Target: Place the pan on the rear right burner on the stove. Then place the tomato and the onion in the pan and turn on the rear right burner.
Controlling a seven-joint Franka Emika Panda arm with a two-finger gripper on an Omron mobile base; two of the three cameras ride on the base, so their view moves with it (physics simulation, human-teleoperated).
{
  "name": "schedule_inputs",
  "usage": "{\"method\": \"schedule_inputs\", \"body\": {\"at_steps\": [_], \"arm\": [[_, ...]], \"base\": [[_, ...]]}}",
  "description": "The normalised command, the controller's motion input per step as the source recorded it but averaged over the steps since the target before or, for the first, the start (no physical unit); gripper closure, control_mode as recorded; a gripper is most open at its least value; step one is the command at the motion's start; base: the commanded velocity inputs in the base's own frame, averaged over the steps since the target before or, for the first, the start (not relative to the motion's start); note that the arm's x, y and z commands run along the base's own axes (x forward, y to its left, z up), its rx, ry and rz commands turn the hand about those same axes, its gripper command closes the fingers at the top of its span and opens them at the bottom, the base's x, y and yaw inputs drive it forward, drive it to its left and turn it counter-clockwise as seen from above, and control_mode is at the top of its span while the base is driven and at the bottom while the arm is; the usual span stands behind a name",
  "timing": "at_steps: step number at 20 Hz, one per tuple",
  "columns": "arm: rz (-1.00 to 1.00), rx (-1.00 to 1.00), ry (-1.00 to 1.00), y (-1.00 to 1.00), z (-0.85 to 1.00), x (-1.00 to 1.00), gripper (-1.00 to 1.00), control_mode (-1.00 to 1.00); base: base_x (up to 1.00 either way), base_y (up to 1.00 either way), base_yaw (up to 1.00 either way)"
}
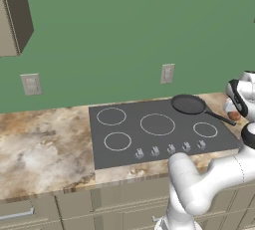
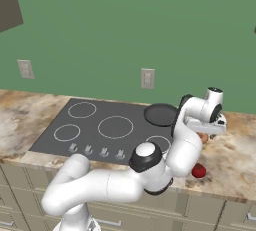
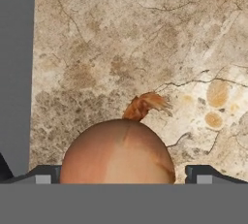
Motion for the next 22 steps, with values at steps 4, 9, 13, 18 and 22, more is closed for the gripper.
{"method": "schedule_inputs", "body": {"at_steps": [4,9,13,18,22], "arm": [[0.0,0.0,0.0,0.0,-0.06,0.0,1.0,-1.0],[0.0,0.0,0.0,0.0,0.0,0.0,1.0,-1.0],[-0.01,0.0,0.0,0.0,0.29,0.0,1.0,-1.0],[0.0,0.0,-0.01,0.0,0.52,0.0,1.0,-1.0],[0.0,0.0,-0.04,0.04,0.32,-0.03,1.0,-1.0]], "base": [[0.0,0.0,0.0],[0.0,0.0,0.0],[0.0,0.0,0.0],[0.0,0.0,0.0],[0.0,0.0,0.0]]}}
